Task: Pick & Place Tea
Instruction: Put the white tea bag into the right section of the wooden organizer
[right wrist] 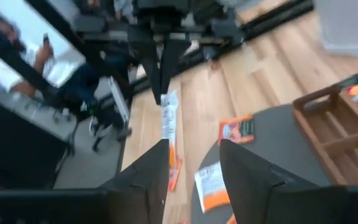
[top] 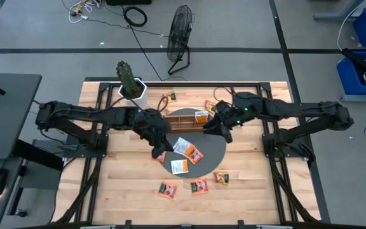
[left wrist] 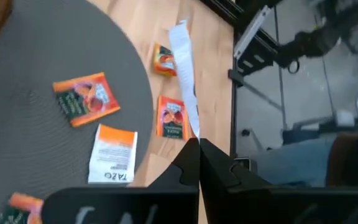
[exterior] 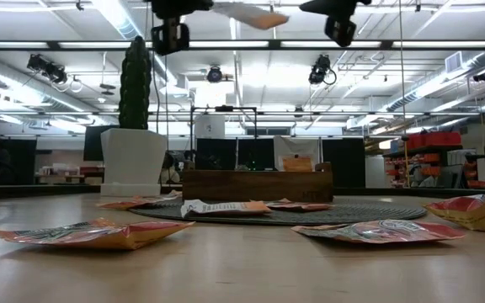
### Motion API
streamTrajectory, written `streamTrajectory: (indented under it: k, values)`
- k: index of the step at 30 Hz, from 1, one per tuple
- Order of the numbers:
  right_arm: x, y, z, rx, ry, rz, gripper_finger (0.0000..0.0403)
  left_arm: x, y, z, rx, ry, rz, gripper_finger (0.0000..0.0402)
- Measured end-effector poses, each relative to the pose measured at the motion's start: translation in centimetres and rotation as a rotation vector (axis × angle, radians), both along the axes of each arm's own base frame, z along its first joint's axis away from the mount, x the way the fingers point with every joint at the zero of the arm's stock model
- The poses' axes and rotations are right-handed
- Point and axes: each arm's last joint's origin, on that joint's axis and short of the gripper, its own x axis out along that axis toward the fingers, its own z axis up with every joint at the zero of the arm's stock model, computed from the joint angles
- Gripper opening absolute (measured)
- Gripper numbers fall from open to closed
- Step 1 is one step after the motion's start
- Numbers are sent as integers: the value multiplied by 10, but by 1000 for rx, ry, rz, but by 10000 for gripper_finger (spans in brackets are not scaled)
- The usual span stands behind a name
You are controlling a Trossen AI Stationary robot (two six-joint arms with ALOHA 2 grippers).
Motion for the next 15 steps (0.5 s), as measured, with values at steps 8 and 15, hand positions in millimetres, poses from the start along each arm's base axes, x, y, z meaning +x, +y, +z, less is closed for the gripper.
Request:
streamTrajectory:
  k: [8, 15]
  values:
    - [40, -6, 9, -39, 126, 153, 149, 21, 2, 9, 131, 62, -115, 0]
    - [69, -8, 17, -57, 166, 196, 149, 22, 12, 12, 168, 61, -115, 0]
